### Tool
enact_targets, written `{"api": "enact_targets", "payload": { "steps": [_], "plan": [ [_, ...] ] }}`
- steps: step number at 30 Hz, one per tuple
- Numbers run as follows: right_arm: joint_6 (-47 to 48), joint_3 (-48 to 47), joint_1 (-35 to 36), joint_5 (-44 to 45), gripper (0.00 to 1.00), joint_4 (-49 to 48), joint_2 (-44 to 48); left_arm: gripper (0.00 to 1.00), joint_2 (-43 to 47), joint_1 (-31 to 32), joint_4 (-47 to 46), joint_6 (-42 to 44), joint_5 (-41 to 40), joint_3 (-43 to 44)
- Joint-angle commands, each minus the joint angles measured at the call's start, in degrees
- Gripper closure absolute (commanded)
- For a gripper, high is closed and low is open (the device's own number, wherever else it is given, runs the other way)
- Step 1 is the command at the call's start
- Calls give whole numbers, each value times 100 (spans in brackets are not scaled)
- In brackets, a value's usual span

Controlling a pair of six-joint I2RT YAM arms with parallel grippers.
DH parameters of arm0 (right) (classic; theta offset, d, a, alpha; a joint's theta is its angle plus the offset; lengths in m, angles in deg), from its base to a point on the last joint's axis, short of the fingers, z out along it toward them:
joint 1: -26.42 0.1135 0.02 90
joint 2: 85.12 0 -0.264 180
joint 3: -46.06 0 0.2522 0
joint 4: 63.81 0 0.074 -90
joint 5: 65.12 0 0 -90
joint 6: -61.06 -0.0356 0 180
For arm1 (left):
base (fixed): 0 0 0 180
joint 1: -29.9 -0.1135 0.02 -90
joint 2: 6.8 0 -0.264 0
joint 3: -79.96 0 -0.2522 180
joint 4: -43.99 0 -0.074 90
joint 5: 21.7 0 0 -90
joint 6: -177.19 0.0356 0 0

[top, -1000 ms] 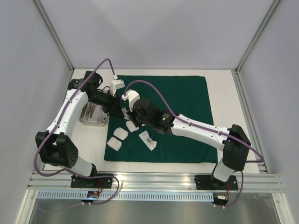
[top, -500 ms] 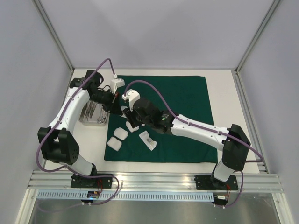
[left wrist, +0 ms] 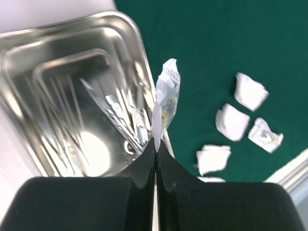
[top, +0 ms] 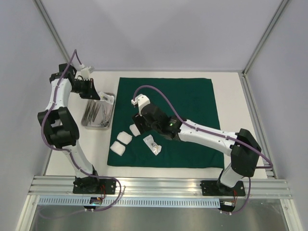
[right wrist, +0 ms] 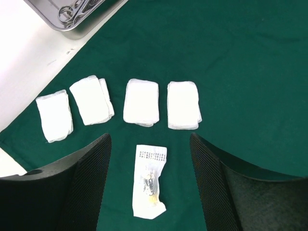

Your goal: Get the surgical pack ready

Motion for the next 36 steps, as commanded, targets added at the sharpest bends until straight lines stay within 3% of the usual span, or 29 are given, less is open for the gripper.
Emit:
{"api": "enact_targets", "payload": {
  "steps": [1,11,21,28,36],
  "plan": [
    [-60,13,-42,174,32,-223,244,100,-307,-59,-391,-518,-272,635],
    [1,-22,-77,183,32,-152,173,100,-1441,-77,-392,-625,-642,1375],
    [19,-137,-86,148,32,-91,50,100,-2084,-59,-76,-379,-615,1569],
    [-25,-207,-95,165,32,-12,-29,58,-2128,-68,-225,-300,-878,1578],
    [-201,-287,-104,218,31,840,-336,38,-1671,-76,-348,-133,-1204,1534]
  ]
}}
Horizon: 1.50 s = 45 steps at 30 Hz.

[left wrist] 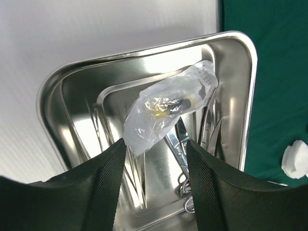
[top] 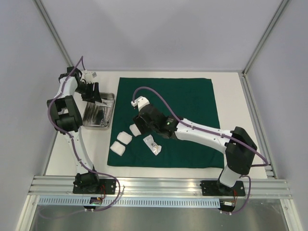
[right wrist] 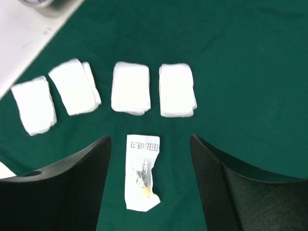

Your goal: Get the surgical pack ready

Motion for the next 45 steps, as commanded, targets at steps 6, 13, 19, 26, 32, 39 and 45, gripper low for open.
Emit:
{"api": "enact_targets", "payload": {
  "steps": [6,13,19,26,32,39,45],
  "plan": [
    [-420,297,-42,-238,30,774,-118,32,890,-11,-185,213,-399,34],
    [-702,912,-42,-853,30,862,-144,31,1583,-11,-273,248,-399,-326],
    [-685,939,-42,-1082,34,880,-548,32,2155,7,-106,319,-57,-783],
    [-614,948,-42,-1161,56,731,-917,32,2780,147,167,485,418,-1451],
    [-570,957,-34,-1099,90,836,-830,34,3237,393,518,644,848,-1750],
    [-263,983,-34,-933,100,828,3,36,3772,832,1256,1214,1841,-2207],
    [237,1018,-25,-1002,99,187,752,34,4063,1413,1547,1672,2527,-2901]
  ]
}}
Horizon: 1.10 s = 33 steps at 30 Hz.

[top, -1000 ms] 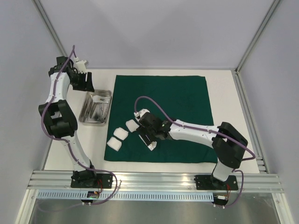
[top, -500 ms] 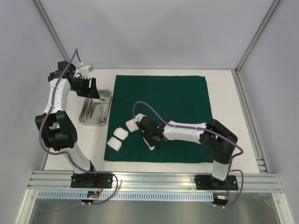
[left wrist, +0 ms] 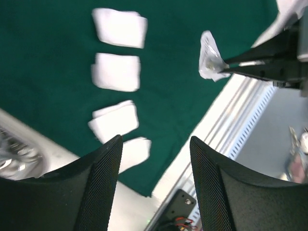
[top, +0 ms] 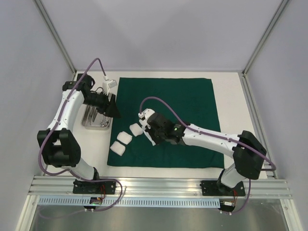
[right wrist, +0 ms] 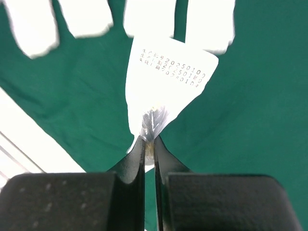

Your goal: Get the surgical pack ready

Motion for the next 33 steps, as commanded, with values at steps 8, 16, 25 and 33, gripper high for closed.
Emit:
{"api": "enact_targets", "payload": {
  "steps": [8,16,25,33],
  "plan": [
    [655,-426,105,-213,100,-1014,263,32,48,940,457,623,1197,-166],
    [690,-593,298,-248,100,-1129,166,31,-312,1160,273,501,1040,-113],
    [717,-690,307,-292,100,-1129,34,37,-612,1300,123,352,978,-51],
    [717,-752,316,-239,100,-1103,-80,100,-752,1336,193,352,1004,-16]
  ]
}}
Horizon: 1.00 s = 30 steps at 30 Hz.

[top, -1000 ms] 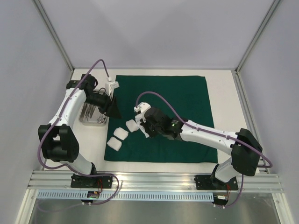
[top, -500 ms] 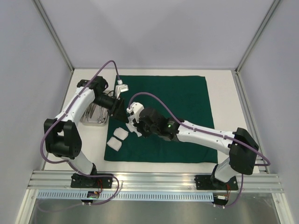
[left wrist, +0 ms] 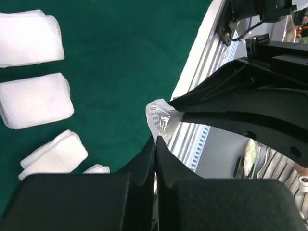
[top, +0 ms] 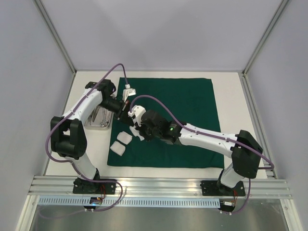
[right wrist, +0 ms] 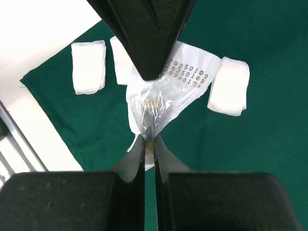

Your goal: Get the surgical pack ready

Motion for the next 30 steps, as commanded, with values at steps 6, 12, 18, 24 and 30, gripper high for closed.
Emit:
{"api": "enact_targets", "payload": {
  "steps": [6,12,18,24,30],
  "plan": [
    [-56,-183,31,398,51,-86,-94,100,-176,-229,-196,-305,-72,420],
    [-240,-95,14,759,34,-15,-50,100,-342,-1213,-1022,-1298,-502,744],
    [-293,-51,-12,874,34,2,-94,100,-431,-2339,-2424,-2395,-740,815],
    [-276,-78,-30,838,34,-24,-182,100,-712,-2850,-3421,-2943,-1127,911],
    [-249,-113,-48,821,34,2,-269,100,-1160,-2867,-4185,-3470,-1083,982]
  ]
}}
